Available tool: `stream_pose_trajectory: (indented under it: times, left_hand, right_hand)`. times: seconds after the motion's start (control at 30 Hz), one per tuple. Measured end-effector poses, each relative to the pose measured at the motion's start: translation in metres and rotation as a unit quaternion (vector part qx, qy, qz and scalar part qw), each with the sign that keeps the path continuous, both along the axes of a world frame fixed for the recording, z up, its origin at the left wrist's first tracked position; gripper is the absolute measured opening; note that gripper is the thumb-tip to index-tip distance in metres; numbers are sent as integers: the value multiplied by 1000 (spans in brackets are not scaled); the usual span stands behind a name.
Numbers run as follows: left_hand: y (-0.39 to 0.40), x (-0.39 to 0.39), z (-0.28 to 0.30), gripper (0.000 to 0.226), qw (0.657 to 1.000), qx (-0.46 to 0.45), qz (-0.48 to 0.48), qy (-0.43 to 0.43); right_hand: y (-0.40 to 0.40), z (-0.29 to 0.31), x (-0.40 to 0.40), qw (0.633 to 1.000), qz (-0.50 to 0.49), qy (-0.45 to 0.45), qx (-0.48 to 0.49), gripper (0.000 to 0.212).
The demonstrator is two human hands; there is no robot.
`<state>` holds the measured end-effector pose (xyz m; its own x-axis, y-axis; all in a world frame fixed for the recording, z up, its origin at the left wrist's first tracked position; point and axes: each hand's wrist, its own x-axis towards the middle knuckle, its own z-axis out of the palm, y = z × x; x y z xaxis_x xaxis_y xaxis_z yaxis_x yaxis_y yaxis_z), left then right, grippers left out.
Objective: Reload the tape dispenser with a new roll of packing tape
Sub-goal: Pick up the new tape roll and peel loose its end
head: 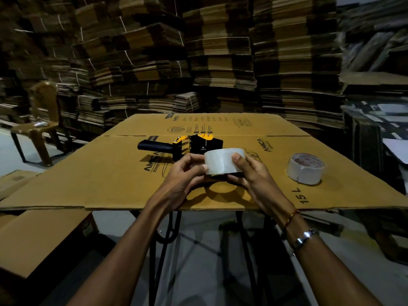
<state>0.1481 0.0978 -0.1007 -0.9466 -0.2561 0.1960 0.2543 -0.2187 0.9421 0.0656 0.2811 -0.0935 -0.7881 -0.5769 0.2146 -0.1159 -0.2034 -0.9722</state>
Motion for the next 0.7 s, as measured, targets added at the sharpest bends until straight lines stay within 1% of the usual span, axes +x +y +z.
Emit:
stream_pose_trajectory:
  times: [0.07,0.2,0.27,0.43,0.53,0.6,0.63,0.7]
  left_hand:
    - [1,-1,-1,23,1000,-22,1,-7]
    - [-1,1,-2,29,999,-32,9,-4]
    - [0,3,0,28,1000,-28,11,3]
    - [3,4,3,25,999,-22,19,27]
    - [5,5,4,26,999,-32,28,27]
    - [8,6,4,25,997,-48,50,28]
    - [10,8,4,24,996,-61,65,27]
    - [15,10,4,27,988,-117,101,26]
  right_hand:
    - [0,1,1,1000,-15,5,4,53]
    - [-1,1,0,1000,-9,4,14,20]
    - [0,2,0,1000,4,-11,11,14]
    - [4,4,0,999,28,-29,7,26]
    - [2,3,-3,1000,-5,-25,-4,27]
    - [2,1,-4,999,-31,-8,-5,30]
    - [1,1,-3,999,-34,2,2,36]
    - [1,0,-1,999,-31,21,27,58]
